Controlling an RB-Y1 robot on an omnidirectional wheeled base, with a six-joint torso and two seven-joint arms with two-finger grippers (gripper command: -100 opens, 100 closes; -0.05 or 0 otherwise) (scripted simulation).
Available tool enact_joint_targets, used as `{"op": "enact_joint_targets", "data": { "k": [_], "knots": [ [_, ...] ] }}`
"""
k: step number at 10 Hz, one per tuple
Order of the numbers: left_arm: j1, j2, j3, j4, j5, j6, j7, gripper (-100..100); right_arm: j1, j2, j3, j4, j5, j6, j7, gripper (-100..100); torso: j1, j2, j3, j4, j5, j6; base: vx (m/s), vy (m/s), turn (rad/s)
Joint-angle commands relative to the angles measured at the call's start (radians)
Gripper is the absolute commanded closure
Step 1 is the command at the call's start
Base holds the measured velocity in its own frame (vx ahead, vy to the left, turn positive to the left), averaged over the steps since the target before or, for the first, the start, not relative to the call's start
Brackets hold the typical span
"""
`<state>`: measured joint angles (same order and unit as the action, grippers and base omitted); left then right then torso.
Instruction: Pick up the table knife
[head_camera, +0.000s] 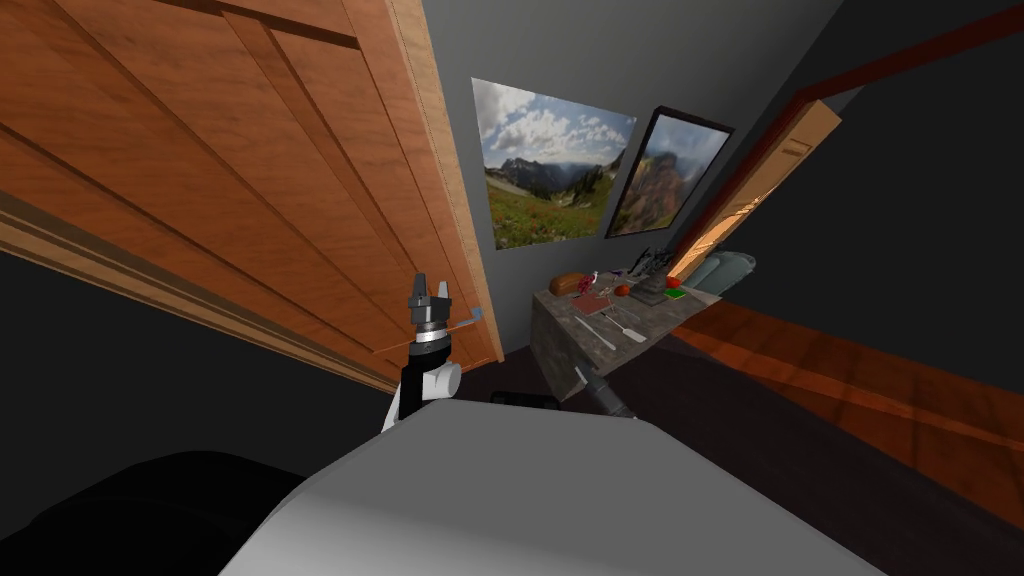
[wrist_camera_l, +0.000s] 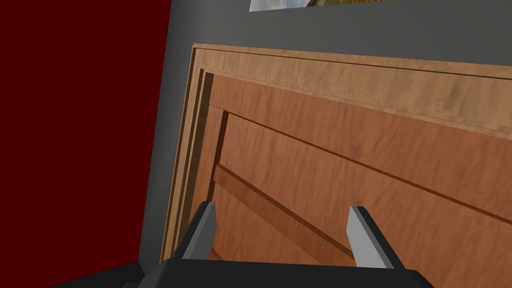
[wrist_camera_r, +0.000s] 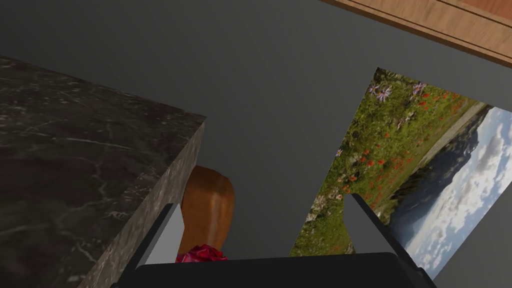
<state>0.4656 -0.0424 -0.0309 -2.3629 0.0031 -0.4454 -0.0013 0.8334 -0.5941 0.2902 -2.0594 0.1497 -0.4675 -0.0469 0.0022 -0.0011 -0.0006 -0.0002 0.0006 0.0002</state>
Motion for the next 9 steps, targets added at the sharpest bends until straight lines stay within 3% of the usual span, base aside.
{"op": "enact_joint_targets", "data": {
  "k": [1,4,9],
  "knots": [
    [0.0,0.0,0.0,0.0,0.0,0.0,0.0,0,0.033,-0.05,0.031,0.038,0.009,-0.012,0.002,-100,0.0,0.0,0.0,0.0,0.0,0.0,0.019,0.036,0.104],
    [0.0,0.0,0.0,0.0,0.0,0.0,0.0,0,0.054,-0.117,0.056,0.075,0.014,-0.019,0.003,-100,0.0,0.0,0.0,0.0,0.0,0.0,0.021,0.034,0.075],
    [0.0,0.0,0.0,0.0,0.0,0.0,0.0,0,0.111,-0.267,0.128,0.195,0.025,-0.038,0.01,-100,0.0,0.0,0.0,0.0,0.0,0.0,0.033,0.041,0.086]
  ]
}}
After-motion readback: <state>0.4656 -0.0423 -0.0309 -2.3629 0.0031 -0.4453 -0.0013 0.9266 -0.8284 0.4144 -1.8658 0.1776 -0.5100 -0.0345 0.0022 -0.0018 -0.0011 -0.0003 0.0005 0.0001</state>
